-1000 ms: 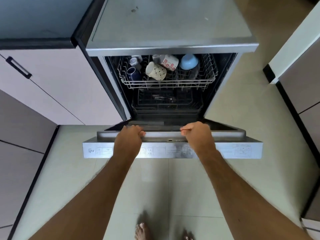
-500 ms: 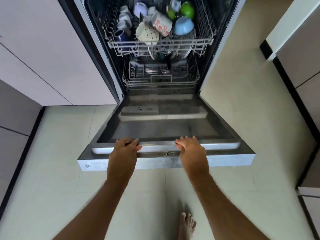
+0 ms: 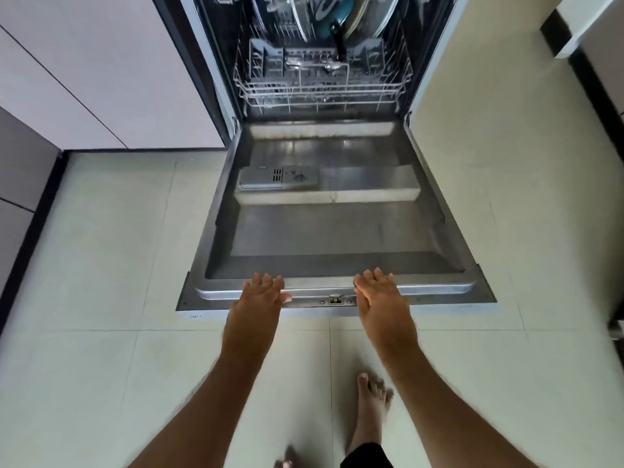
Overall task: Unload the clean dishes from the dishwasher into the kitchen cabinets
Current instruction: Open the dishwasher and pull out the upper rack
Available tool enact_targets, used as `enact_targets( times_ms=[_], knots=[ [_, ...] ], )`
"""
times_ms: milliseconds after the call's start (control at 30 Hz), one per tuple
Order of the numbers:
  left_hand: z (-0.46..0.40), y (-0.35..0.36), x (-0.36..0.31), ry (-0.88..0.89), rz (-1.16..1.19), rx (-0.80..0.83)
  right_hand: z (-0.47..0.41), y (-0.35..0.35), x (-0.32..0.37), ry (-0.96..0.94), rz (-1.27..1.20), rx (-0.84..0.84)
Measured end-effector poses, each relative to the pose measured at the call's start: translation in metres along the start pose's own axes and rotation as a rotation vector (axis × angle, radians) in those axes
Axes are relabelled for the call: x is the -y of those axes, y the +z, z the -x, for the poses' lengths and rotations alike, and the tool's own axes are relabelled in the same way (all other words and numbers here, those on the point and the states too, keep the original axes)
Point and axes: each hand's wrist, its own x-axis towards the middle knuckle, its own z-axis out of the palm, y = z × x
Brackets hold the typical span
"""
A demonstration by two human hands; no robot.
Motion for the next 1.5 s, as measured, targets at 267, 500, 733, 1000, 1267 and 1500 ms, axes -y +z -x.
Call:
enact_targets(
  times_ms=[267, 500, 733, 1000, 1267, 1500],
  knots=[
    [-0.003, 0.070, 0.008, -0.114, 0.179, 0.091, 0.029, 0.071, -0.038, -0.041, 0.101, 0.207],
    [-0.015, 0.103, 0.010, -0.127, 0.126, 0.228, 0.038, 0.116, -0.057, 0.016, 0.109, 0.440],
    [-0.022, 0.125, 0.020, -0.132, 0.098, 0.296, 0.044, 0.139, -0.068, 0.100, 0.018, 0.569],
    [-0.025, 0.144, 0.022, -0.133, 0.111, 0.293, 0.050, 0.156, -0.074, 0.113, -0.005, 0.564],
    [-0.022, 0.131, 0.023, -0.062, 0.071, 0.350, 0.045, 0.135, -0.064, 0.114, 0.010, 0.620],
    [-0.031, 0.050, -0.002, 0.063, 0.112, 0.229, 0.031, 0.053, -0.031, 0.091, 0.044, 0.623]
  ],
)
